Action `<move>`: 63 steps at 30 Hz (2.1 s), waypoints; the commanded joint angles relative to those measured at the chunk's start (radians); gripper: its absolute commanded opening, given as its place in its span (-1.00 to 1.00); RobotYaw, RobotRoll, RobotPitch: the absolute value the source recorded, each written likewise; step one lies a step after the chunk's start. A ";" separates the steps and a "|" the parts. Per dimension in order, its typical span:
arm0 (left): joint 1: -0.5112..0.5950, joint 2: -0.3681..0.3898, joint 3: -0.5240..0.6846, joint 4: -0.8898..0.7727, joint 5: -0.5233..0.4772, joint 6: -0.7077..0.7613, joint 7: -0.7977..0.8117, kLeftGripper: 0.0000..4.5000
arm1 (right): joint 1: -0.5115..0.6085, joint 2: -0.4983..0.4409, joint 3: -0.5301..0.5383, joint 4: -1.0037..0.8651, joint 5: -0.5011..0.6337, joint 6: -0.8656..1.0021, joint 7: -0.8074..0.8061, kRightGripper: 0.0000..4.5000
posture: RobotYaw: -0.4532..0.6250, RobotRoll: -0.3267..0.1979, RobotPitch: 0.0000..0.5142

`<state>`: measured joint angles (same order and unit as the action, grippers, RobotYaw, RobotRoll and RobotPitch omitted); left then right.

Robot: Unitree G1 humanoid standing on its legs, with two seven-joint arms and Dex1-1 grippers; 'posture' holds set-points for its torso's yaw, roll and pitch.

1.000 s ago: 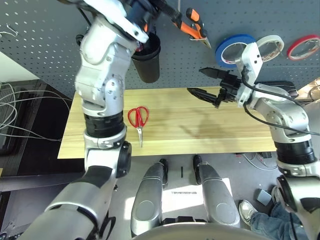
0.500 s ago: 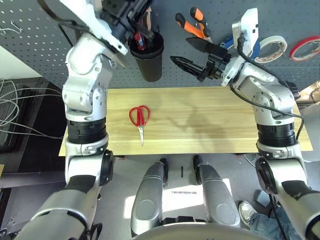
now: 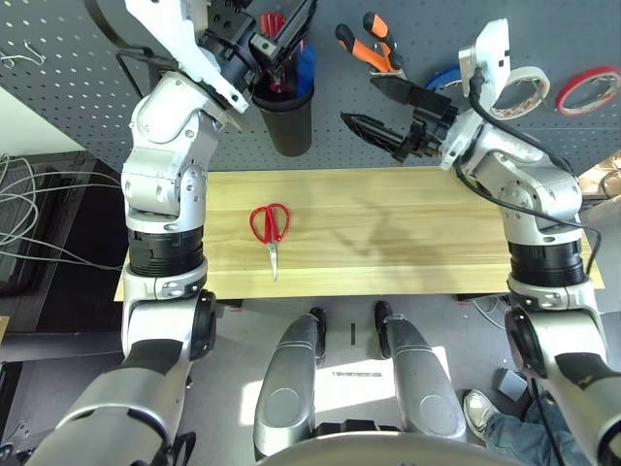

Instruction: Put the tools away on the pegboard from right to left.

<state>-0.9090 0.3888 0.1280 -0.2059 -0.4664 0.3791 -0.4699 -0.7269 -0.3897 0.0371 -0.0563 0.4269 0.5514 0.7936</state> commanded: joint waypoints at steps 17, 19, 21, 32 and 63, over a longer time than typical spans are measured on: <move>0.335 0.136 -0.371 -0.133 -0.077 0.473 -0.117 0.99 | 0.193 -0.182 0.082 0.128 -0.214 0.041 -0.028 1.00 | 0.01 0.25 0.26; 0.374 0.157 -0.404 -0.102 -0.033 0.464 -0.129 0.99 | 0.192 -0.179 0.082 0.131 -0.219 0.049 -0.037 1.00 | 0.00 0.25 0.27; 0.401 0.168 -0.421 -0.052 0.015 0.461 -0.117 0.99 | 0.185 -0.174 0.084 0.132 -0.222 0.057 -0.043 1.00 | 0.00 0.25 0.27; 0.406 0.106 -0.271 0.384 0.283 0.431 0.189 0.99 | 0.163 -0.091 0.112 0.075 -0.176 0.115 -0.021 1.00 | 0.01 0.25 0.28; 0.252 -0.041 -0.079 1.155 0.407 0.101 0.244 0.73 | 0.140 0.023 0.179 0.069 -0.210 0.073 -0.027 1.00 | -0.01 0.25 0.30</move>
<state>-0.6888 0.3645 0.0590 0.9131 -0.0529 0.4364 -0.1930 -0.5895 -0.3659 0.2044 0.0169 0.2236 0.6334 0.7656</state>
